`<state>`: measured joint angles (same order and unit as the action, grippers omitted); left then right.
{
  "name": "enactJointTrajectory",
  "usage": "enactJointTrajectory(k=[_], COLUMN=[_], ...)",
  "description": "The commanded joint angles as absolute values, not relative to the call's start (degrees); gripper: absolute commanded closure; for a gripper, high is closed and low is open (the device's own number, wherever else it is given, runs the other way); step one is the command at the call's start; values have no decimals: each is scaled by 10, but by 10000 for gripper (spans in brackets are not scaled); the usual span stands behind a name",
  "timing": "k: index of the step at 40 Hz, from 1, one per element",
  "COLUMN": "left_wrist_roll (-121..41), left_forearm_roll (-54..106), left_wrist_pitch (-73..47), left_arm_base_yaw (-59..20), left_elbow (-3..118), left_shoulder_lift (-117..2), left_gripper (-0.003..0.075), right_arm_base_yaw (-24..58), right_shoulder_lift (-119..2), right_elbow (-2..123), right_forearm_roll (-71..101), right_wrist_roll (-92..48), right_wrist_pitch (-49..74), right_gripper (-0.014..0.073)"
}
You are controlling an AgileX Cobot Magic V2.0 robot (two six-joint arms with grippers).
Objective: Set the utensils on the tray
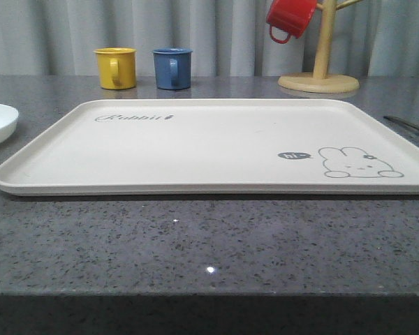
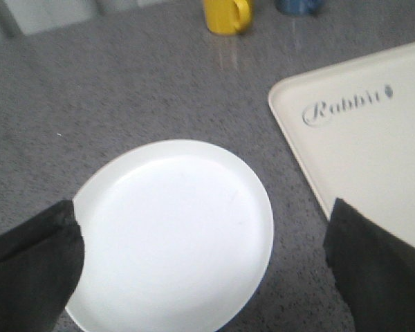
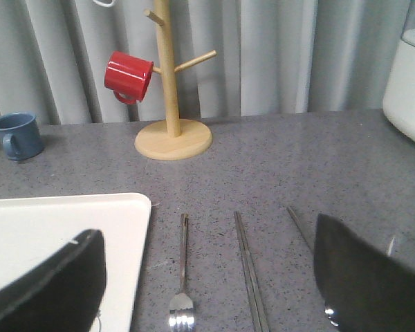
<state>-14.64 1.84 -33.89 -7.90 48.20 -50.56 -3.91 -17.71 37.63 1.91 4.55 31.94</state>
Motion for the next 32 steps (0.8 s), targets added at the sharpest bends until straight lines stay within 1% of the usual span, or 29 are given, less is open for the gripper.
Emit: enactJointTrajectory(k=[1, 8, 15, 19, 25, 28, 32], left_wrist_roll=[-153, -158, -162, -162, -162, -162, -162], left_forearm_roll=[7, 7, 7, 6, 6, 6, 6], left_wrist_pitch=[-364, -513, -627, -639, -640, -639, -639], left_arm_base_yaw=[-93, -94, -103, -117, -131, -135, -135], left_elbow=[549, 659, 731, 745, 745, 745, 745], left_shoulder_lift=[-577, -714, -820, -864, -900, -911, -922], left_gripper=[49, 49, 49, 49, 51, 82, 173], right_arm_base_yaw=[-42, -42, -42, -42, -42, -42, -42], right_shoulder_lift=[-187, -187, -187, -187, -187, -187, -187], right_elbow=[394, 394, 394, 394, 394, 394, 394], right_forearm_roll=[13, 13, 13, 13, 13, 13, 13], right_wrist_roll=[42, 42, 42, 42, 42, 42, 42], right_wrist_pitch=[276, 276, 276, 276, 276, 276, 276], right_gripper=[-39, -39, -39, -39, -39, -39, -39])
